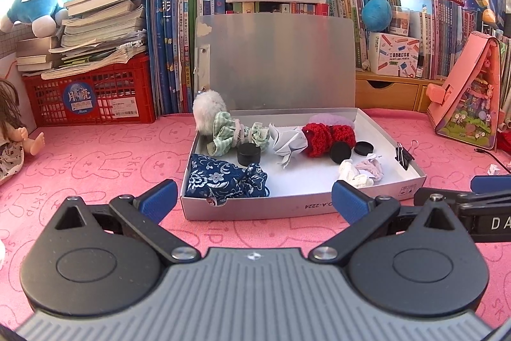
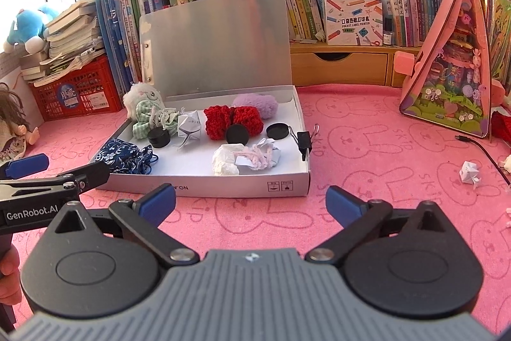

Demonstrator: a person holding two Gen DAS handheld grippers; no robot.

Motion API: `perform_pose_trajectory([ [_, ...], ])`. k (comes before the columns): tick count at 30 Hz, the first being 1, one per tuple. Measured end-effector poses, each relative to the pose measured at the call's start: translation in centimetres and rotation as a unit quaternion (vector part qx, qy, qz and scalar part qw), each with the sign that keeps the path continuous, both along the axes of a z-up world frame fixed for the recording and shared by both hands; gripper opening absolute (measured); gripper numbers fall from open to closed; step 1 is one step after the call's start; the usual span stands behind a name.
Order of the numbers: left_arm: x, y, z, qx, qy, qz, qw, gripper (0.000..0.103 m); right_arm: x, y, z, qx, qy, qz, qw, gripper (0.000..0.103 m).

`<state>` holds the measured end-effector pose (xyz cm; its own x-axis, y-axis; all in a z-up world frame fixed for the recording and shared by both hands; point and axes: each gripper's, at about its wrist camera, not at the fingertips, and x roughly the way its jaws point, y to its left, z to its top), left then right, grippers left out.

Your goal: Organize objects

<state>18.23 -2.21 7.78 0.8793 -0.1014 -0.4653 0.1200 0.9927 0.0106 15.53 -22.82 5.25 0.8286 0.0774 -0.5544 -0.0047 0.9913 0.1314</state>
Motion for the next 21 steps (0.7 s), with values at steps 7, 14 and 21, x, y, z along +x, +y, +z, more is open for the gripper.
perform_pose_trajectory([
  [7,-1.8,0.9,-1.3,-0.016,0.015,0.005,0.9997,0.103,-1.4,0.4,-0.5,0.009,0.001,0.007,1.000,0.103],
  [14,-2.8,1.8,-2.9,-0.014,0.033,0.011,0.9993,0.103,-2.7,1.1,-2.0,-0.014,0.008,0.013,1.000,0.103],
  [21,-3.3,2.1,-5.2,0.000,0.058,0.016,0.9982,0.103,-3.0,2.2,-4.0,-0.033,0.020,0.018,0.999,0.103],
])
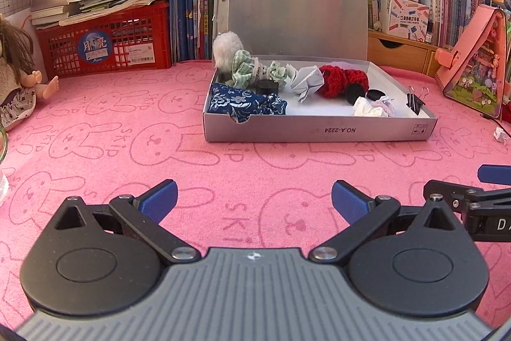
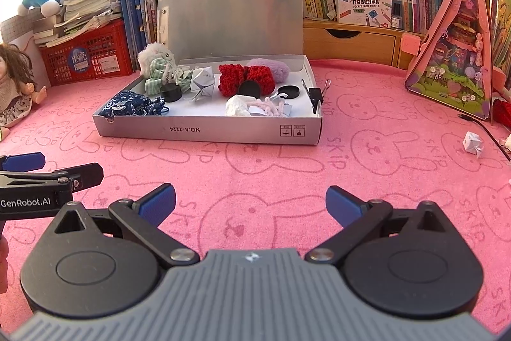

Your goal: Organize objects

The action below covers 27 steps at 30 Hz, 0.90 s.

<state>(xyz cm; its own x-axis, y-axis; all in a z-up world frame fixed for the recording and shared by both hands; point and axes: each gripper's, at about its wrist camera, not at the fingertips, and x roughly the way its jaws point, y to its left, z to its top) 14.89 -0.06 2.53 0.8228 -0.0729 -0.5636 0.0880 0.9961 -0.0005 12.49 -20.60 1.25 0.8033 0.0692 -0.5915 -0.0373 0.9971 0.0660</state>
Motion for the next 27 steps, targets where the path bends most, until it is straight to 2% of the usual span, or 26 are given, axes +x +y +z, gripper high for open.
perform_pose_trajectory([
  [10,0.6,0.4,-2.2,0.008,0.039,0.005,0.9992,0.103,0.2,1.6,-2.2,-0.029,0.018,0.001,0.999,0.103],
  [27,0.6,0.4,-2.3,0.008,0.039,0.006,0.9992,0.103,0.3,1.6,-2.4,-0.027,0.023,0.001,0.999,0.103],
])
